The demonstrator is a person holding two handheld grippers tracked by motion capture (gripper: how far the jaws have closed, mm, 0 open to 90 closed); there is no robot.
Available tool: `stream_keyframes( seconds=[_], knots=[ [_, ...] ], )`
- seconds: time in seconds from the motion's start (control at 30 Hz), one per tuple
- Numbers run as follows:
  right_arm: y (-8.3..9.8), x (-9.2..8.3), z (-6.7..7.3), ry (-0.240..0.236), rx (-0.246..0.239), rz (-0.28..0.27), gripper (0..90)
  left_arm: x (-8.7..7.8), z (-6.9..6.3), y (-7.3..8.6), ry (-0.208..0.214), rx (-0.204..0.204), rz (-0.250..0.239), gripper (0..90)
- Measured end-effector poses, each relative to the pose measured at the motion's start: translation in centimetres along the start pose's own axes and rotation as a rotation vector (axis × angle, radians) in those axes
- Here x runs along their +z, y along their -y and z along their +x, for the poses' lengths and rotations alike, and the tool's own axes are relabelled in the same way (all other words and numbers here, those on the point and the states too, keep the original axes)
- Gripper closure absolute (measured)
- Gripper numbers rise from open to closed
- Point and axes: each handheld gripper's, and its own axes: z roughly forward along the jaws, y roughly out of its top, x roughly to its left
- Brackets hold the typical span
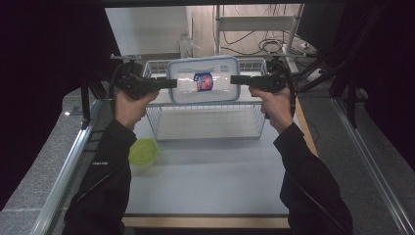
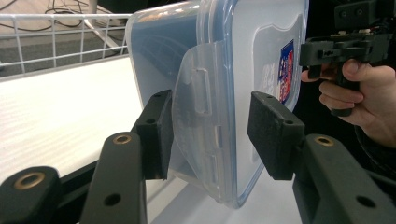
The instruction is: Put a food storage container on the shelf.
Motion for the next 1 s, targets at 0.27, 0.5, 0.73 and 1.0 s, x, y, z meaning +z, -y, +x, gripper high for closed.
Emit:
stream_keyframes(
  seconds=[0.27, 0.5, 0.73, 1.0],
  knots=[
    [0.2, 0.6, -1.3, -0.007, 0.033, -0.006, 53.2, 0.6, 0.6, 0.0, -0.011, 0.014, -0.021, 50.8],
    [-0.1, 0.8, -1.4, -0.001, 0.034, -0.002, 52.5, 1.0, 0.3, 0.0, -0.054, 0.076, -0.009, 44.8],
    [-0.1, 1.1, -1.5, 0.027, 0.047, 0.014, 46.6, 1.5, -0.1, 0.2, -0.162, 0.132, 0.045, 46.5],
    [-0.4, 1.5, -2.1, 0.035, 0.084, -0.003, 44.3, 1.5, -0.1, 0.3, -0.162, 0.121, 0.016, 48.8]
  ],
)
